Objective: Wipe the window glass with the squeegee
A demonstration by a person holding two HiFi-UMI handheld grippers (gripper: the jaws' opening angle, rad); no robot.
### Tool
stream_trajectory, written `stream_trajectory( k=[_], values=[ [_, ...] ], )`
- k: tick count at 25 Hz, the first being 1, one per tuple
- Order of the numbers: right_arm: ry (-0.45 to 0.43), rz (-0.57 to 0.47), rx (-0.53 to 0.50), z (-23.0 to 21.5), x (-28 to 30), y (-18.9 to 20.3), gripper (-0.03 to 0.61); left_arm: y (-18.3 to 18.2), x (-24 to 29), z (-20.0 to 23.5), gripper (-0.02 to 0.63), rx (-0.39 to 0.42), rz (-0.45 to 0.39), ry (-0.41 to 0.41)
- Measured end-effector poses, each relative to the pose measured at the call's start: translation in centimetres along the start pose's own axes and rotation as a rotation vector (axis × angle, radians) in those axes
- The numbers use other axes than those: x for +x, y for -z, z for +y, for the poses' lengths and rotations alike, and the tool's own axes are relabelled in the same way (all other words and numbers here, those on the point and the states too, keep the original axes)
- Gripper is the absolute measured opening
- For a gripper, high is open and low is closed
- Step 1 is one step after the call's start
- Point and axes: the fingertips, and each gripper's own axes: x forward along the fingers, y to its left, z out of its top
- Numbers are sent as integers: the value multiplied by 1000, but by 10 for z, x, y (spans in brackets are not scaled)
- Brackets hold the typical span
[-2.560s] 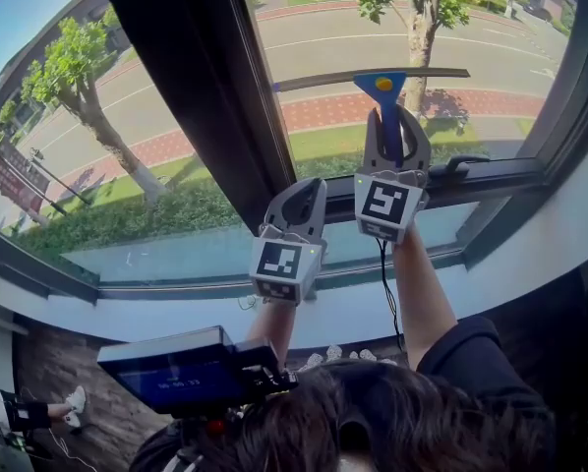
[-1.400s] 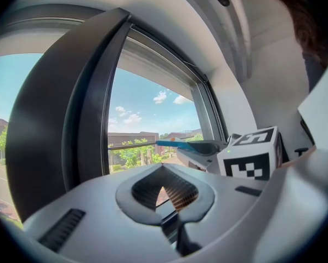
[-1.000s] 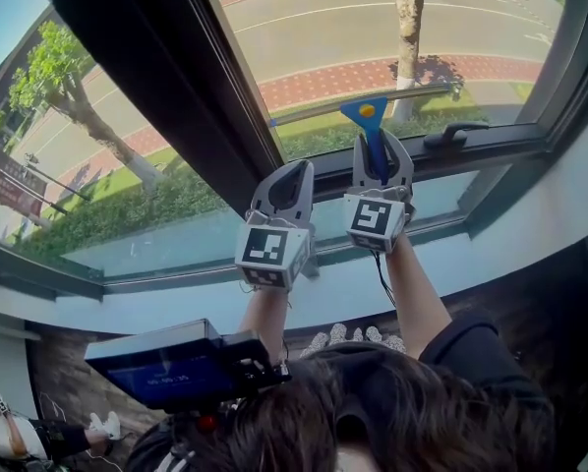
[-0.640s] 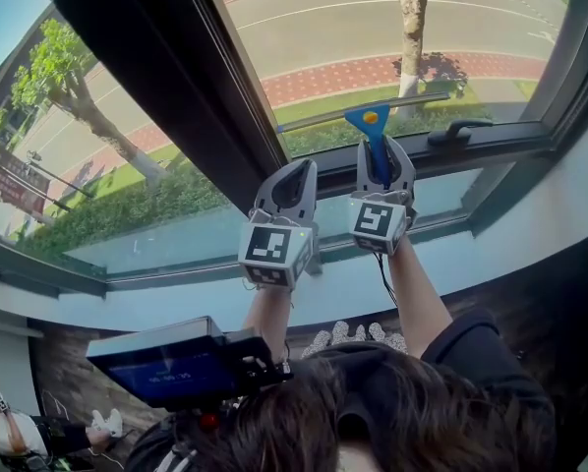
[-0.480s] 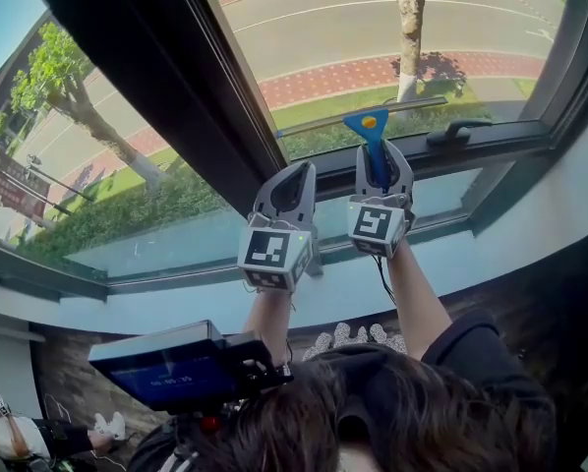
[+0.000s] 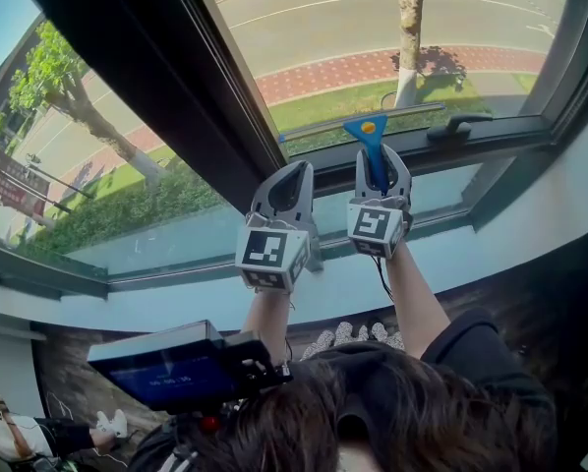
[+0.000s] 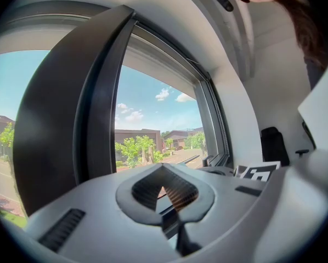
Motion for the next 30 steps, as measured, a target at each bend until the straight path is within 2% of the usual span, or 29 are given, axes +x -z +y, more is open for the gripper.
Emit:
stream_trajectory(
  k=[22,30],
  values=[
    [-28,85,-6,10,-7,35,143,3,0,-6,0,-24,5,7],
    [-32,117,30,15,-9,44,143,5,-2,-3,2,-27,4,2]
  ],
)
